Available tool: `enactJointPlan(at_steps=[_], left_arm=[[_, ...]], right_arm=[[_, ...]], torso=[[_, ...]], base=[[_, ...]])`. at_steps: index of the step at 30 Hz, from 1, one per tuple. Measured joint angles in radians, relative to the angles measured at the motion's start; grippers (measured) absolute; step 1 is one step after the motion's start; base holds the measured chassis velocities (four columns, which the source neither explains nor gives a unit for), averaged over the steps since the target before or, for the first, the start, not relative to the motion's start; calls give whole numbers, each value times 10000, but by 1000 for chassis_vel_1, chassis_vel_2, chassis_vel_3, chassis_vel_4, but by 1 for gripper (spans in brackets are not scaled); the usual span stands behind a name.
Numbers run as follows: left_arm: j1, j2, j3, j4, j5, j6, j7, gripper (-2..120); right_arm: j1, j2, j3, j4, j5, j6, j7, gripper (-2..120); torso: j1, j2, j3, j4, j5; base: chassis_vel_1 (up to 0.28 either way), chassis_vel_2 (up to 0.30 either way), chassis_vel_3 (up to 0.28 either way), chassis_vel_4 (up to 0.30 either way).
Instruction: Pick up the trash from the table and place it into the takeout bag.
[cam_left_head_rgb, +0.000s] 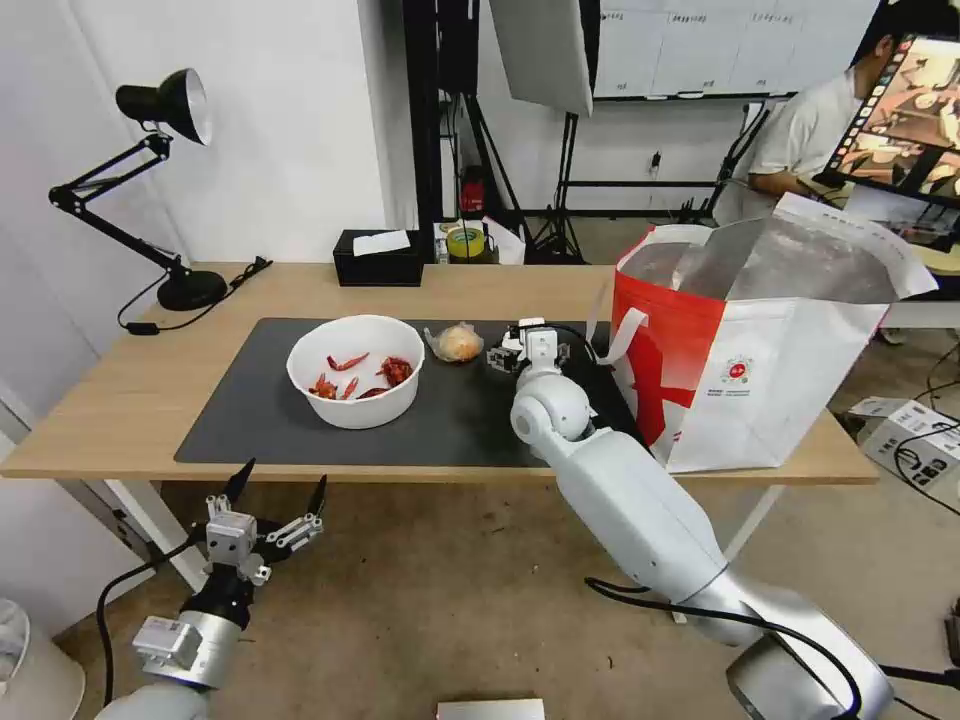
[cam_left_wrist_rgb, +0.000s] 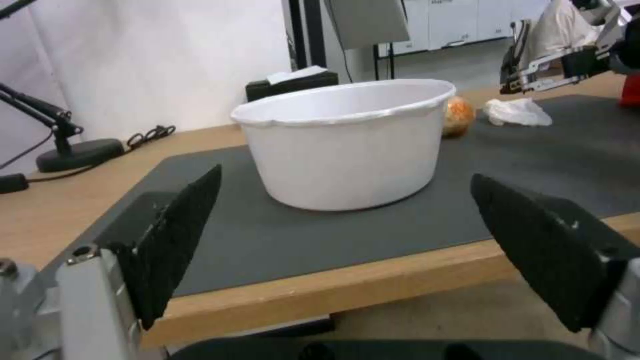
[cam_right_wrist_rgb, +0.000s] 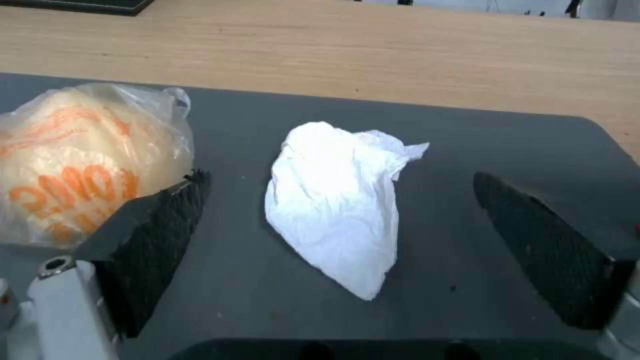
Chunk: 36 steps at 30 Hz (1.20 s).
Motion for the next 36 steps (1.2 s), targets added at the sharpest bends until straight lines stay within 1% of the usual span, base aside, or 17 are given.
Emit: enactJointPlan(at_steps=[17, 36], left_arm=[[16, -54, -12, -39, -16, -26, 6, 100], [-52, -95, 105, -33, -55, -124, 35, 100]], right_arm=[[131, 72, 132, -444, -25, -211, -56, 100], [488, 131, 125, -1333, -58, -215, -640, 100]], torso=[[0, 0, 0, 0, 1], [0, 0, 0, 0, 0]], base=[[0, 0, 0, 0], [0, 0, 0, 0]])
